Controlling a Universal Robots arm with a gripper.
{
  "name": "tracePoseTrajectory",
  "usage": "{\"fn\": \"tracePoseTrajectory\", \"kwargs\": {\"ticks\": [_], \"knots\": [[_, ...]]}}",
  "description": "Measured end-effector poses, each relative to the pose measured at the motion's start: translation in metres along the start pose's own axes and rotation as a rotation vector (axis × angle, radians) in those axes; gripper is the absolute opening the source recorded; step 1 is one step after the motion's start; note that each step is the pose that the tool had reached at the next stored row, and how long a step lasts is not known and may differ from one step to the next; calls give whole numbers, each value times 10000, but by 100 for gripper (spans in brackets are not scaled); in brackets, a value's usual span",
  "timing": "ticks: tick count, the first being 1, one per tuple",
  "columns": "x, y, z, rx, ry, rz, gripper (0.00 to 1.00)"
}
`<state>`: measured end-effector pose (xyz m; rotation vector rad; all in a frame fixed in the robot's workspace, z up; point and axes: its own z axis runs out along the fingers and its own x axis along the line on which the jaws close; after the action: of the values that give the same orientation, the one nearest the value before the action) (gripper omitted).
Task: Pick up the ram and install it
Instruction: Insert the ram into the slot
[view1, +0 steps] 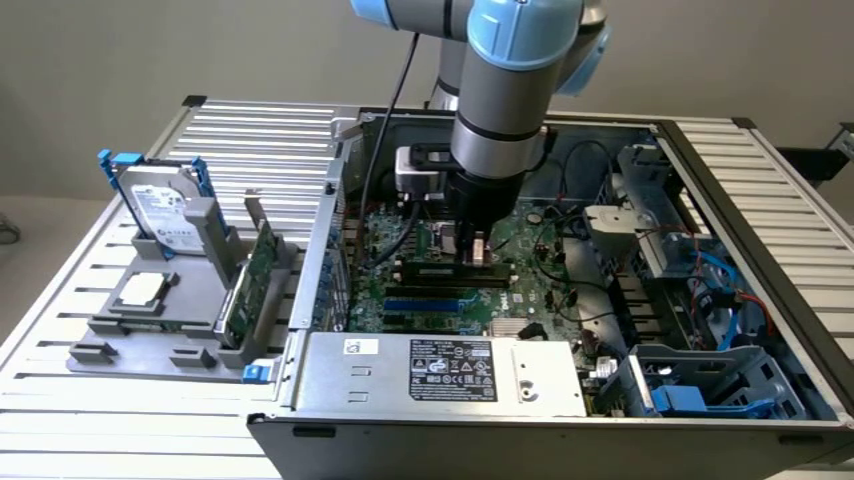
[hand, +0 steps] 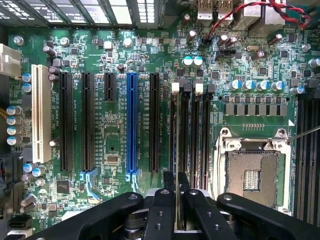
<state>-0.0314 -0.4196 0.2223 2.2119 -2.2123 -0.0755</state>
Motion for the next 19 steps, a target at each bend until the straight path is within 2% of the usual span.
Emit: {"fn": "tracePoseTrajectory", "kwargs": {"ticks": [4, 6, 19], "knots": [[0, -10, -1, 1, 9, 0, 14], [0, -13, 14, -38, 12, 0, 14], [-12, -23, 31, -70, 12, 1, 14]]}}
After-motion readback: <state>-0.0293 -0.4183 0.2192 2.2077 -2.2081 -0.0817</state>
